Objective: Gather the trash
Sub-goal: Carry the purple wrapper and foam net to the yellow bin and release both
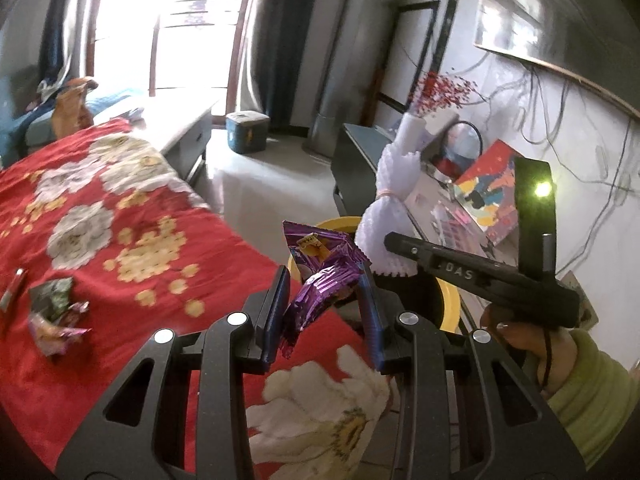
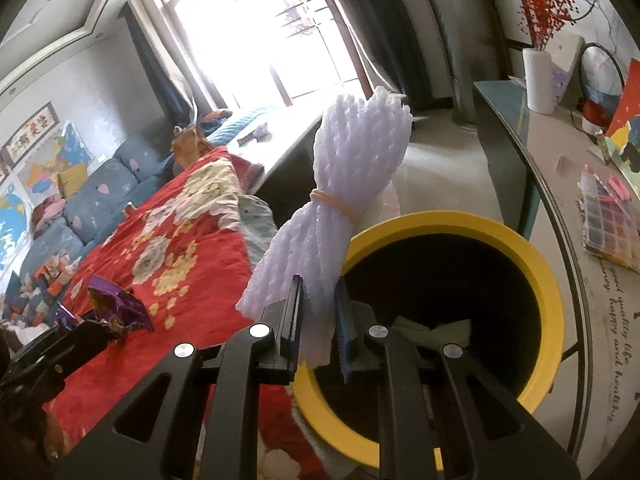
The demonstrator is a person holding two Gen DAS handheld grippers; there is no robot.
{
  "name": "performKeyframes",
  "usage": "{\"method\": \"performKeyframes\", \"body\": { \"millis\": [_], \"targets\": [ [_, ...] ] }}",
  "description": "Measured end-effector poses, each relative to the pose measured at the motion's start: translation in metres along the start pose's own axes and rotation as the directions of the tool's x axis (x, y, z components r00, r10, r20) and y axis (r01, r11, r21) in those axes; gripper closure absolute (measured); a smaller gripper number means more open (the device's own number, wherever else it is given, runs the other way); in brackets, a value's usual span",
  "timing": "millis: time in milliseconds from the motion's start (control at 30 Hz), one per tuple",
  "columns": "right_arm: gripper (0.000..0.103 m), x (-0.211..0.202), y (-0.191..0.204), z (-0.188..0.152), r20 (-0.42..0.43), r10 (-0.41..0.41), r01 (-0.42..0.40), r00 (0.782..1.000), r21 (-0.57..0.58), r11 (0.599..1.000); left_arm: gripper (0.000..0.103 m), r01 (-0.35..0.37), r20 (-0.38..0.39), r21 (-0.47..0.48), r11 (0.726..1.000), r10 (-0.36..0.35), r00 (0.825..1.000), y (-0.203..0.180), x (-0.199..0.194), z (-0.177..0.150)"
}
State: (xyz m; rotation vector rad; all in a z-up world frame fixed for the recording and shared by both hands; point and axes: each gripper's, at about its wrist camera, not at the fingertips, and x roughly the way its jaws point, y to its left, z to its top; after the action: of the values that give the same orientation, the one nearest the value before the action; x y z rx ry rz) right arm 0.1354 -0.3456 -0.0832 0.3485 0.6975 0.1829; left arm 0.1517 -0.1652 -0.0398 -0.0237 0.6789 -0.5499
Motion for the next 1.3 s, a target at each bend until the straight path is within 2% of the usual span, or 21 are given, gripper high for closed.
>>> {"method": "performKeyframes", "body": {
  "millis": [633,1067,1133,1200,1233,1300],
  "targets": [
    [0.088,0.002,-0.072,-0.005,-0.039,-0.083,0.086,0.996,0.092,0.992,0.075,0.035,-0.068,0.086,0.996,-0.029,0.997,-0.039,0.054,0.002],
    [0.086,0.011,-0.099,-0.013,-0.086,-0.08,0.091,0.993,0.126,0.988,0.075,0.017,-0.112,0.103,0.995,-0.006,0.994,-0.048,0.084,0.004],
    [0.084,0.011,-0.1,-0.013,-0.093,-0.076,0.088,0.993,0.13,0.988,0.072,0.017,-0.115,0.102,0.995,-0.005,0.993,-0.048,0.088,0.005],
    [0.08,0.011,-0.101,-0.013,-0.094,-0.081,0.093,0.992,0.136,0.986,0.055,0.015,-0.114,0.102,0.995,-0.003,0.994,-0.049,0.089,0.005],
    [0.076,0.011,-0.102,-0.013,-0.097,-0.079,0.092,0.992,0.138,0.986,0.05,0.013,-0.112,0.098,0.995,-0.002,0.994,-0.049,0.089,0.005],
    [0.066,0.01,-0.102,-0.012,-0.099,-0.077,0.09,0.992,0.14,0.986,0.032,0.013,-0.1,0.078,0.997,-0.005,0.995,-0.047,0.087,0.006]
  ]
}}
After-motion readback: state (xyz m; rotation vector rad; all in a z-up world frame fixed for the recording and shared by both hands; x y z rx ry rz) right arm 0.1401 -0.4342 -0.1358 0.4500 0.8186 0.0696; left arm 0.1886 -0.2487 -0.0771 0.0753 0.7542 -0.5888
